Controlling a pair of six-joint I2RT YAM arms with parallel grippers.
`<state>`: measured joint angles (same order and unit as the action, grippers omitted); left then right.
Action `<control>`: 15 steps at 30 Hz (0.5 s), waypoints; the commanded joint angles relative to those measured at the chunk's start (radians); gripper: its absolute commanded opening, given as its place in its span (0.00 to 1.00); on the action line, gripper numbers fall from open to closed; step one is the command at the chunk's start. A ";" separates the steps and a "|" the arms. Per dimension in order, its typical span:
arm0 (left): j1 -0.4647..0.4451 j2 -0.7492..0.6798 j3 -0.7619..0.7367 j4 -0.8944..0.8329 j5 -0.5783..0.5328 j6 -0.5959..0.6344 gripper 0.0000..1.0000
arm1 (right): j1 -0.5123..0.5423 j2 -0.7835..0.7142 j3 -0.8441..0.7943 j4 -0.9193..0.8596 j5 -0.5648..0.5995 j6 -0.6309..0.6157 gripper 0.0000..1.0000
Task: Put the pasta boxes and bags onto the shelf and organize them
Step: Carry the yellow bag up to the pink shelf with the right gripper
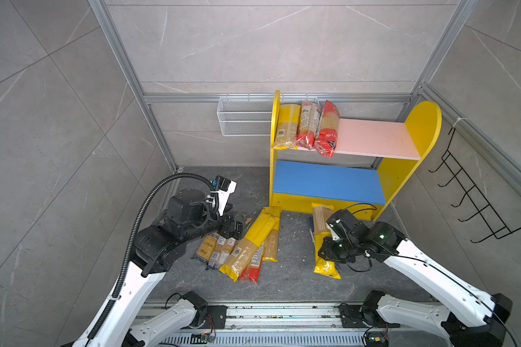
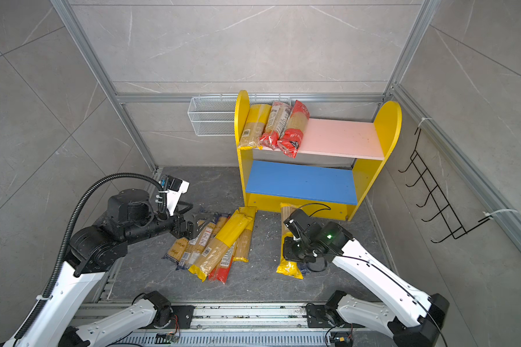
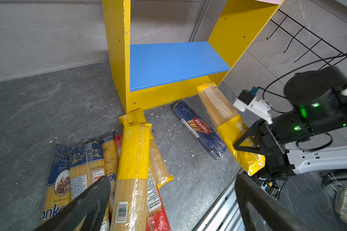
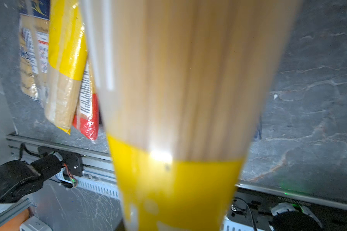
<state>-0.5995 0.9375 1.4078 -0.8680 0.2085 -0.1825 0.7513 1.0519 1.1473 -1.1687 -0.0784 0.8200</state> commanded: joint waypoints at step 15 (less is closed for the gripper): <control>0.004 0.074 0.090 0.104 0.065 -0.001 1.00 | -0.001 0.018 0.750 -0.333 0.309 -0.069 0.00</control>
<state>-0.5995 0.9977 1.4567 -0.8223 0.2359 -0.1829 0.7513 1.0359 1.7866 -1.5330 0.1249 0.8043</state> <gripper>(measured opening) 0.998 0.289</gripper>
